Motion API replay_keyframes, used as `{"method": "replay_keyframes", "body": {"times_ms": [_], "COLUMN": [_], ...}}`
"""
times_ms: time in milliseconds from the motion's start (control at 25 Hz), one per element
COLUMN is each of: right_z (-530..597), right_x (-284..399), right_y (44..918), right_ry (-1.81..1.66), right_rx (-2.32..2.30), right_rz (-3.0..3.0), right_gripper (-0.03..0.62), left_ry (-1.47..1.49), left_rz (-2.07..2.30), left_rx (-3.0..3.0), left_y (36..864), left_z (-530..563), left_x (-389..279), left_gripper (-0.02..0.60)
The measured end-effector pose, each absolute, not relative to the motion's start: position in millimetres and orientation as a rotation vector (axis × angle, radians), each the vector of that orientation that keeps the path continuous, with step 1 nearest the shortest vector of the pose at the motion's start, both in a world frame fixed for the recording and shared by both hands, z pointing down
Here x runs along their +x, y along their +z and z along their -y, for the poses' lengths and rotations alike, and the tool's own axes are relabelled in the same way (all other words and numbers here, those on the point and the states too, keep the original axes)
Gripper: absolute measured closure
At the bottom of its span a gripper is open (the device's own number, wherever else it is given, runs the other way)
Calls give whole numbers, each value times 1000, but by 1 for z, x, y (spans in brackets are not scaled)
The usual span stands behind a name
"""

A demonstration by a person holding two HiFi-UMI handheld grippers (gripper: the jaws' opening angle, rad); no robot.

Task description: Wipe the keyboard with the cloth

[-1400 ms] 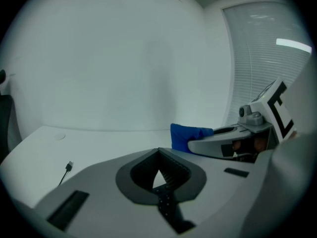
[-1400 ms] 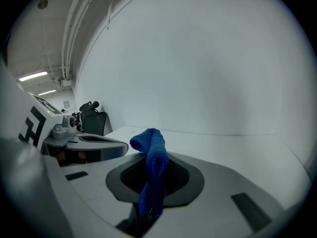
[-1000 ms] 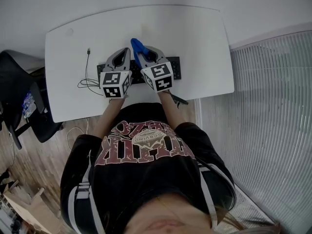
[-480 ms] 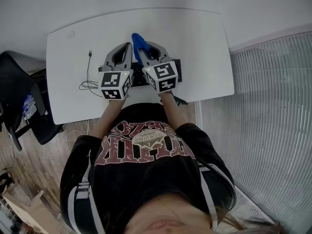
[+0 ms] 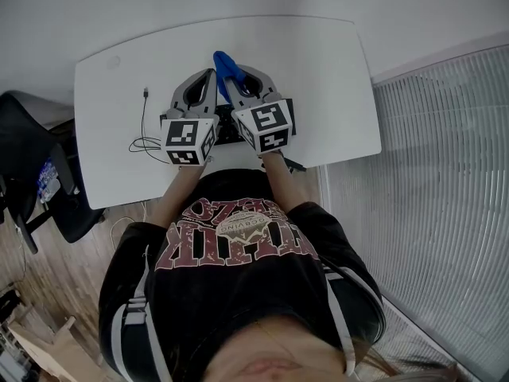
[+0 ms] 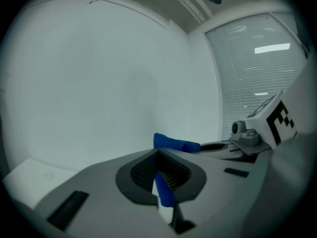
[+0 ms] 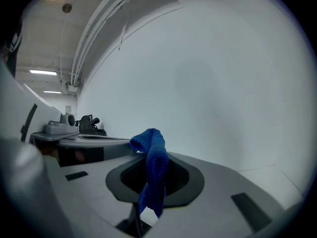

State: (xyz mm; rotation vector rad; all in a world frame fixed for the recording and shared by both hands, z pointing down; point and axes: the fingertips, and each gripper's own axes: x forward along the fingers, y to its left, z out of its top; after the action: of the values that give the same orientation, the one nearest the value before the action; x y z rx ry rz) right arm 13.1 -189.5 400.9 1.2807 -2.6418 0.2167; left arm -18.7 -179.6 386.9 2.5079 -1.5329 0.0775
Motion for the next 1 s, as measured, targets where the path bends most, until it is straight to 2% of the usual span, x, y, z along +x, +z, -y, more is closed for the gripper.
{"method": "replay_keyframes", "body": {"times_ms": [1000], "right_z": [186], "right_x": [11], "right_y": [392], "right_ry": [207], "right_rx": [1278], "right_rz": [2652], "right_gripper": [530], "left_ry": [72], "left_rz": [1540], "left_rx": [2506], "left_y": [382], "left_z": [181], "left_x": [-22], "left_gripper": [552]}}
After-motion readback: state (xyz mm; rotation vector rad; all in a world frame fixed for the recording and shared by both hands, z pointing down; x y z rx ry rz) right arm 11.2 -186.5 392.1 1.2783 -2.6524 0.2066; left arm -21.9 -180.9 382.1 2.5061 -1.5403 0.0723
